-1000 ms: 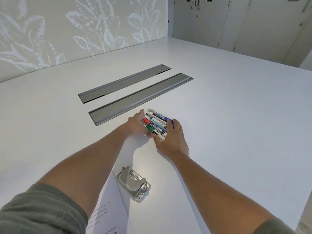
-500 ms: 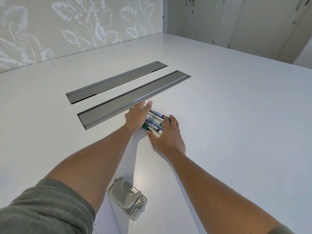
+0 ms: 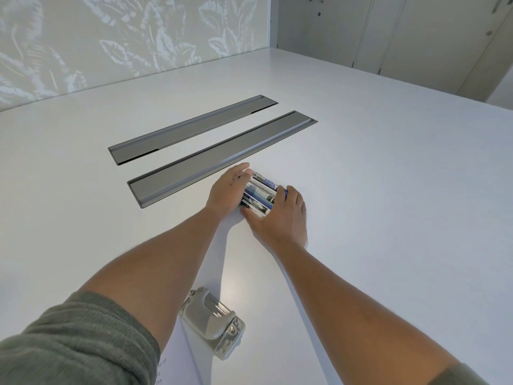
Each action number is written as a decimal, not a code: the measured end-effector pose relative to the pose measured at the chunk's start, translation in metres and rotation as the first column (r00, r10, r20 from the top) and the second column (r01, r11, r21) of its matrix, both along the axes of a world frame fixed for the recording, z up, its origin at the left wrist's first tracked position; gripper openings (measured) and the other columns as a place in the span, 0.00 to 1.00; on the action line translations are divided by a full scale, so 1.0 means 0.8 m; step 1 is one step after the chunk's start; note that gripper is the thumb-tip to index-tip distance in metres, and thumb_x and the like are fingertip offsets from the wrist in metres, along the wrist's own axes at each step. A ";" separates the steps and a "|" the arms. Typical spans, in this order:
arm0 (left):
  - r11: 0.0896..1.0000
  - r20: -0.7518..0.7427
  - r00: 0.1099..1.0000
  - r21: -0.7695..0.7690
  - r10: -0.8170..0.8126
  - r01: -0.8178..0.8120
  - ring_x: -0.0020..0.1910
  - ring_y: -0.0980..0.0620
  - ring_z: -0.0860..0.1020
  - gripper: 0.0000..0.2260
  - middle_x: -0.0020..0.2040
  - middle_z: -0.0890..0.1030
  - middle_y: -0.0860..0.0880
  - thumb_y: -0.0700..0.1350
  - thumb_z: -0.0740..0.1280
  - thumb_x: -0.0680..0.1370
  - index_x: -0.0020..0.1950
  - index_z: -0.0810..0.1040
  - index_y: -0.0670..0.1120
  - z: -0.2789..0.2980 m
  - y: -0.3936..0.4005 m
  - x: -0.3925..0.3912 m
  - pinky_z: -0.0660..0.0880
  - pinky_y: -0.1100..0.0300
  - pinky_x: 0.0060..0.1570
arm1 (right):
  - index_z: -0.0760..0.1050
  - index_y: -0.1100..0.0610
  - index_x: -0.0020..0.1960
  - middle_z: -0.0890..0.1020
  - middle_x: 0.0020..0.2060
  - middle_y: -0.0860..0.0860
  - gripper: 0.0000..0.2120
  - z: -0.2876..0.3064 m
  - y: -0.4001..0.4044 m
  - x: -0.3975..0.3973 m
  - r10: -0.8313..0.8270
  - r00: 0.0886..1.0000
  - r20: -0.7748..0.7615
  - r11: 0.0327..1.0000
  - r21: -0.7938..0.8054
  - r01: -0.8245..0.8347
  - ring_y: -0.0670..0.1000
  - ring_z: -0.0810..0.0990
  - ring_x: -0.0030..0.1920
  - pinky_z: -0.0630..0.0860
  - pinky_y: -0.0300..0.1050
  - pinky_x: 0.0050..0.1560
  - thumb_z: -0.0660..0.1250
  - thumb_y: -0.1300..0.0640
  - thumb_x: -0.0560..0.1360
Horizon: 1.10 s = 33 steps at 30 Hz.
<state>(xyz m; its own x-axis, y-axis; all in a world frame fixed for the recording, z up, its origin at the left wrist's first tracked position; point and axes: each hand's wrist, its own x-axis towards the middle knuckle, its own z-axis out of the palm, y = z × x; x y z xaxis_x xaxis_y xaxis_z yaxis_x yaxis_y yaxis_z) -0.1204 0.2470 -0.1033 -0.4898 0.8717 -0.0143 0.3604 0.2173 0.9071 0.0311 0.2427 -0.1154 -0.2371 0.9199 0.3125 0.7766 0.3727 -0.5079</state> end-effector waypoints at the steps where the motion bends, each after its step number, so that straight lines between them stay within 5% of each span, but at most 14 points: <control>1: 1.000 0.010 1.000 0.012 0.005 -0.005 0.57 0.62 0.79 0.21 0.59 0.81 0.62 0.66 0.60 0.72 0.64 0.76 0.65 -0.001 0.000 0.000 0.73 0.54 0.66 | 0.65 0.57 0.70 0.68 0.68 0.53 0.43 0.000 -0.001 0.000 -0.010 1.000 0.011 1.000 0.010 0.010 0.55 0.63 0.70 0.61 0.49 0.73 0.61 0.28 0.66; 18: 0.999 0.029 1.000 0.032 0.001 -0.002 0.64 0.56 0.76 0.21 0.68 0.77 0.56 0.63 0.57 0.77 0.69 0.74 0.61 0.003 0.000 0.001 0.71 0.54 0.68 | 0.64 0.56 0.72 0.67 0.69 0.54 0.45 0.002 0.000 0.001 -0.017 0.999 0.046 1.000 0.006 0.017 0.55 0.62 0.71 0.60 0.49 0.73 0.60 0.27 0.66; 25: 0.994 0.146 0.986 0.064 0.076 -0.086 0.62 0.48 0.79 0.20 0.67 0.76 0.45 0.56 0.55 0.84 0.72 0.70 0.50 0.011 -0.010 0.005 0.78 0.50 0.62 | 0.63 0.57 0.72 0.65 0.72 0.55 0.45 0.006 -0.004 0.002 -0.015 0.994 0.107 0.999 0.041 0.011 0.56 0.59 0.73 0.60 0.54 0.73 0.58 0.26 0.66; 30: 0.983 0.299 0.941 0.036 0.161 -0.180 0.72 0.48 0.69 0.27 0.75 0.66 0.48 0.62 0.60 0.80 0.75 0.66 0.50 0.023 -0.037 0.005 0.67 0.47 0.72 | 0.62 0.56 0.74 0.61 0.75 0.55 0.44 0.010 -0.014 0.002 0.003 0.972 0.237 0.997 0.077 -0.022 0.57 0.51 0.77 0.50 0.62 0.74 0.57 0.28 0.67; 33: 0.987 0.354 0.922 -0.023 0.160 -0.162 0.76 0.48 0.64 0.33 0.79 0.61 0.51 0.67 0.62 0.77 0.78 0.63 0.53 0.034 -0.063 0.005 0.60 0.45 0.75 | 0.64 0.56 0.73 0.63 0.74 0.55 0.43 0.022 -0.025 0.001 0.048 0.974 0.220 0.992 0.103 -0.072 0.57 0.53 0.77 0.53 0.60 0.74 0.60 0.29 0.69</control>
<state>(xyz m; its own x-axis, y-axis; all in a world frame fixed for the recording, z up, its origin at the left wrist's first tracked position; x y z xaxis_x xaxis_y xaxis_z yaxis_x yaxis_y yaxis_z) -0.1166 0.1970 -0.0762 -0.5876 0.7823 -0.2066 -0.0229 0.2392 0.9707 0.0317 0.2226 -0.0976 -0.3639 0.8650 0.3456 0.8382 0.4659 -0.2834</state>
